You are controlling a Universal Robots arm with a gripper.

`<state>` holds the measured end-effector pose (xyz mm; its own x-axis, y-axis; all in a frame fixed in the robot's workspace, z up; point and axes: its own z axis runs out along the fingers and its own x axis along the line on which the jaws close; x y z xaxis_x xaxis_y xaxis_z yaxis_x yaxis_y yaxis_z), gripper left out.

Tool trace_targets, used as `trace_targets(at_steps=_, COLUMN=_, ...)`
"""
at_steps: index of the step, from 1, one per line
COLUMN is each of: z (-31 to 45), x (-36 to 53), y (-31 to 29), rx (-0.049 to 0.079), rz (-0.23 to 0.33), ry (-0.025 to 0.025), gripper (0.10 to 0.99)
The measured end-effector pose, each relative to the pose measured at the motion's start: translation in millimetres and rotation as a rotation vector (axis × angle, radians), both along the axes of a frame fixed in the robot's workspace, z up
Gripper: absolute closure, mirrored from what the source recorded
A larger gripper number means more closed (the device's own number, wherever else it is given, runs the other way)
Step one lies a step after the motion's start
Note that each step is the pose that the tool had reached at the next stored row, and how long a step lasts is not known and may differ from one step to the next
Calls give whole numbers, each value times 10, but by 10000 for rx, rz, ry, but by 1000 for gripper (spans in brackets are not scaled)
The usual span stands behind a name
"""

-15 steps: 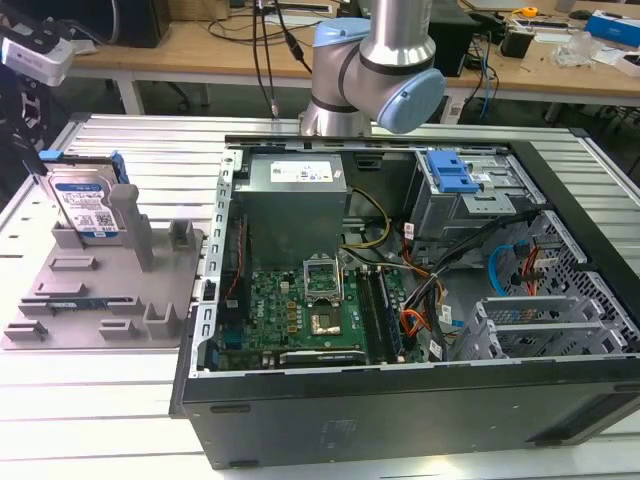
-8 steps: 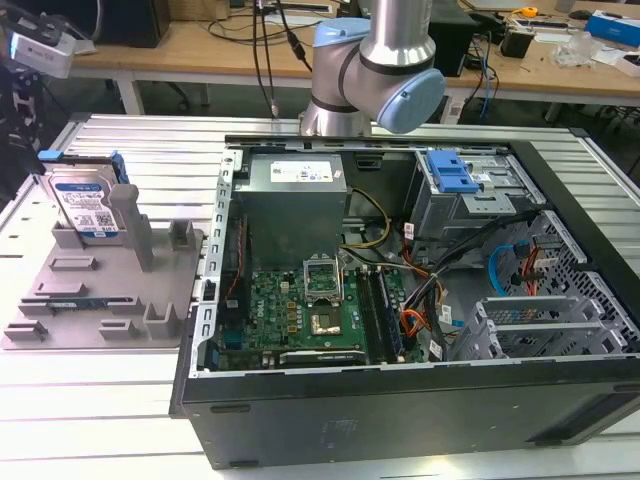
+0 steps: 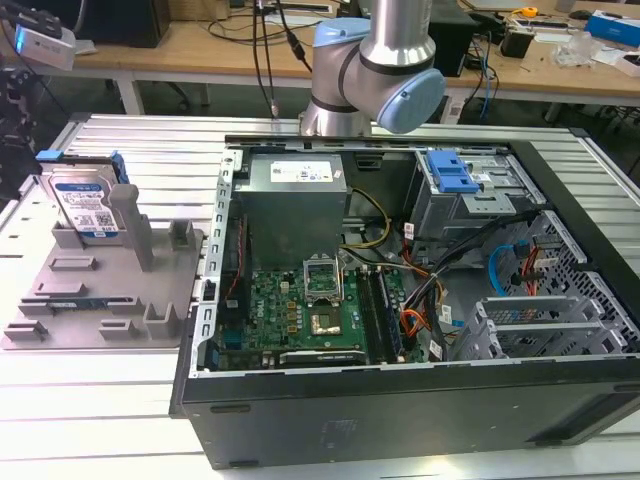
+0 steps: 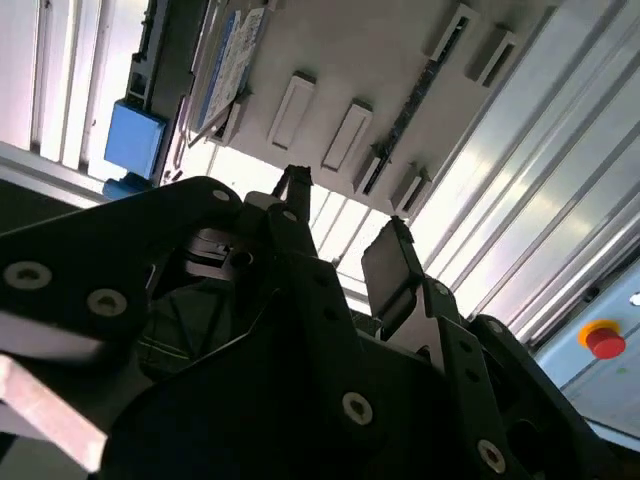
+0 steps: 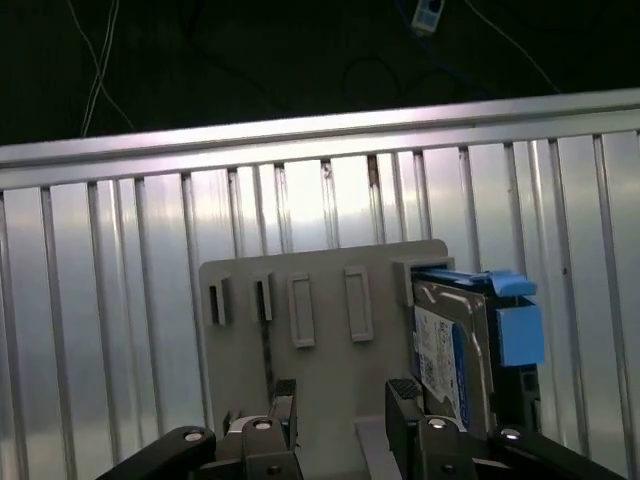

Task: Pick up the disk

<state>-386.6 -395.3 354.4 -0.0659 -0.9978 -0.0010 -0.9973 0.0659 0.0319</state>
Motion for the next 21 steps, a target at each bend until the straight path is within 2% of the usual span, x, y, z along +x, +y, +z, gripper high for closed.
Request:
trace_targets(at_steps=6, z=0, x=-1, y=10, rx=-3, rz=106, ry=-11, gripper=604)
trace_targets(at_steps=7, z=0, x=0, y=86, rx=-36, rz=109, ry=-10, gripper=604)
trace_targets(at_steps=9, z=-1, x=0, y=173, rx=-81, rz=107, ry=-11, gripper=604)
trace_targets(at_steps=10, z=-1, x=0, y=272, rx=-119, rz=109, ry=-11, gripper=604)
trace_targets(at_steps=13, z=-1, x=1, y=456, rx=-163, rz=109, ry=-10, gripper=604)
trace_targets(at_steps=15, z=-1, x=1, y=623, rx=-182, rz=112, ry=-13, gripper=604)
trace_targets(at_steps=18, z=-2, x=0, y=775, rx=-209, rz=144, ry=-32, gripper=604)
trace_targets(at_steps=21, z=-15, x=-1, y=856, rx=-280, rz=231, ry=-77, gripper=604)
